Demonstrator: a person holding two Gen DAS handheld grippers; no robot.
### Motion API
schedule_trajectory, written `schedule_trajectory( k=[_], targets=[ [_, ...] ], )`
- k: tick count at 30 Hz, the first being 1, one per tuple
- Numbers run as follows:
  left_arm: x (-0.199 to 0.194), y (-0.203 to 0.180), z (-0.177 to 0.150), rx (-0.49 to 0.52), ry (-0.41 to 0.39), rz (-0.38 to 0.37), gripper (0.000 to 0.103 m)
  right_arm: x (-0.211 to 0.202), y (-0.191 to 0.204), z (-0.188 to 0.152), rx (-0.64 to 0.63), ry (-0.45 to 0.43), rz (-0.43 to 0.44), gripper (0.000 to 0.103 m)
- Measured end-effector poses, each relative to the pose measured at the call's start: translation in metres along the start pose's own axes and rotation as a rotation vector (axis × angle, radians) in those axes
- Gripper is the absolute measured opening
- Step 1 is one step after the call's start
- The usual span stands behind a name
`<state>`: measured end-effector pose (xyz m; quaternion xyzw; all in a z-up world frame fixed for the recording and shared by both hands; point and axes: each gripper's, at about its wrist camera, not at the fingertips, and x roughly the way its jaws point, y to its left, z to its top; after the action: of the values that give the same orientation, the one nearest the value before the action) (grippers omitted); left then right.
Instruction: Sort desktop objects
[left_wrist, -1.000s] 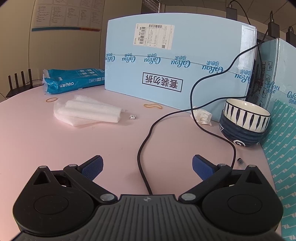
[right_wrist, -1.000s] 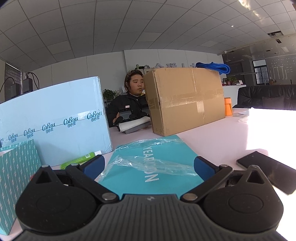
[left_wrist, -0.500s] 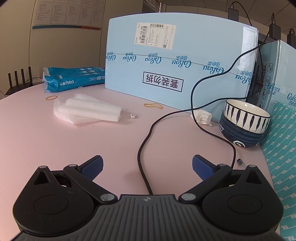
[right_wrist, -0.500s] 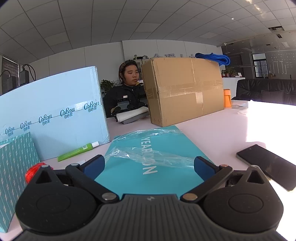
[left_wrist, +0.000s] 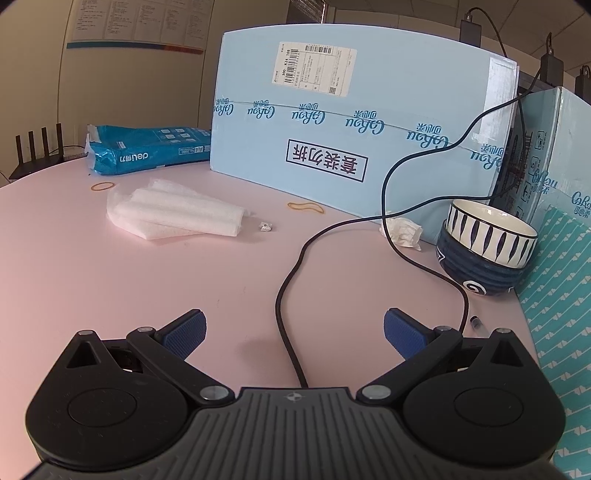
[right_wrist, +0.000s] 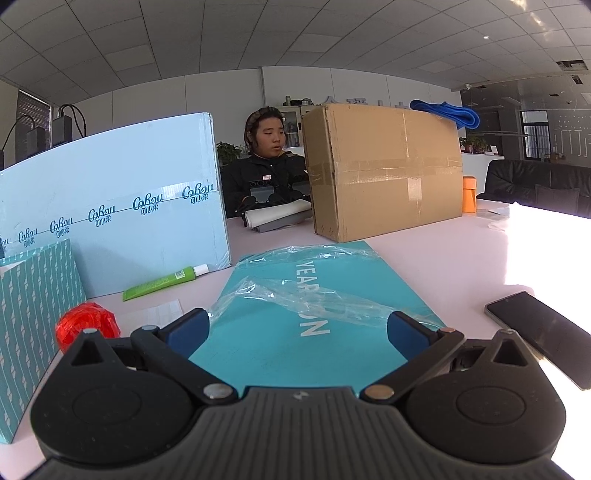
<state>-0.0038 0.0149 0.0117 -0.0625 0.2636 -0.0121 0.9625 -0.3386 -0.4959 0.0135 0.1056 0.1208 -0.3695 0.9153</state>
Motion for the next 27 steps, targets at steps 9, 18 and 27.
schedule_trajectory(
  k=[9,18,27],
  targets=[
    [0.0013,0.0011,0.0002,-0.007,0.008,-0.005,0.103,0.0014,0.0056,-0.0003,-0.04,0.014,-0.007,0.103],
    [0.0027,0.0029,-0.0002,-0.018,0.017,-0.007,0.103,0.0053,0.0069,-0.0007,-0.045,0.035,-0.044,0.103],
    [0.0028,0.0042,-0.0002,-0.026,0.023,-0.012,0.103,0.007,0.0102,-0.0015,-0.064,0.047,-0.015,0.103]
  ],
)
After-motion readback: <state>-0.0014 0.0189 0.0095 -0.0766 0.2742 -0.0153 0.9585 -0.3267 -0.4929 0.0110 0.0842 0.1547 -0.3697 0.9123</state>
